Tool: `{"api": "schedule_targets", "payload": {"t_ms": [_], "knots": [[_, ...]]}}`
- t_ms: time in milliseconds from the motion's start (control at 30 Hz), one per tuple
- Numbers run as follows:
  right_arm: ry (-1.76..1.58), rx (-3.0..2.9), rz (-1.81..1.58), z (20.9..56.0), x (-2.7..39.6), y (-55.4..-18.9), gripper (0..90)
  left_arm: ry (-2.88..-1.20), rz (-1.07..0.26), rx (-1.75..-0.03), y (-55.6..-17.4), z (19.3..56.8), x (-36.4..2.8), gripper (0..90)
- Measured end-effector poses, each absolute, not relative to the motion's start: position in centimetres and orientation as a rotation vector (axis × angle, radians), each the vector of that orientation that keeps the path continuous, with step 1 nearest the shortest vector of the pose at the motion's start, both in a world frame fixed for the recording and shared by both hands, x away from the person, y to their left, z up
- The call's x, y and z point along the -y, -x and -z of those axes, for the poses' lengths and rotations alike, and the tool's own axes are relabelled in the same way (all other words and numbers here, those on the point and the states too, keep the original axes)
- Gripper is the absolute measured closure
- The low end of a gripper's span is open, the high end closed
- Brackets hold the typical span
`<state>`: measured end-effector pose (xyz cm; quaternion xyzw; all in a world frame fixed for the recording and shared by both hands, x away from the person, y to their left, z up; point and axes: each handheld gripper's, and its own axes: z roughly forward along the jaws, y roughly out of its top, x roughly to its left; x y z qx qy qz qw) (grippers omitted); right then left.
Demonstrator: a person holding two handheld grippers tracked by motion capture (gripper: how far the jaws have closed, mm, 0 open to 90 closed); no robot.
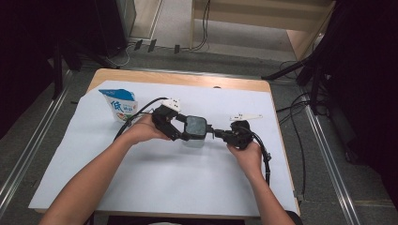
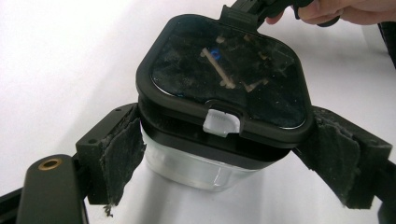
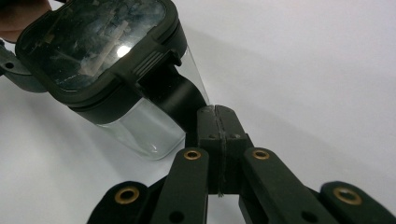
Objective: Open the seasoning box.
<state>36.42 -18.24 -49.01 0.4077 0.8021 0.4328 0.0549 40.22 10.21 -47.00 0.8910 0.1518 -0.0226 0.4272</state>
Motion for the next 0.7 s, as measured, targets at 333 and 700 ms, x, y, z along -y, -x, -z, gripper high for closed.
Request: {"api": "schedule_targets", "payload": {"t_ms": [333,700], "knots": [[-1.237,-2.436,-1.32,48.9,18.3,-36.4,90.0,-2.216,0.057,-0.373,-40.3,46.7,-10.3,16.0],[-1.231,-2.436,-1.319,48.9,18.2,-36.4,90.0,-2.166,0.056,-0.364,-40.1,45.9,-11.0,18.6]]}}
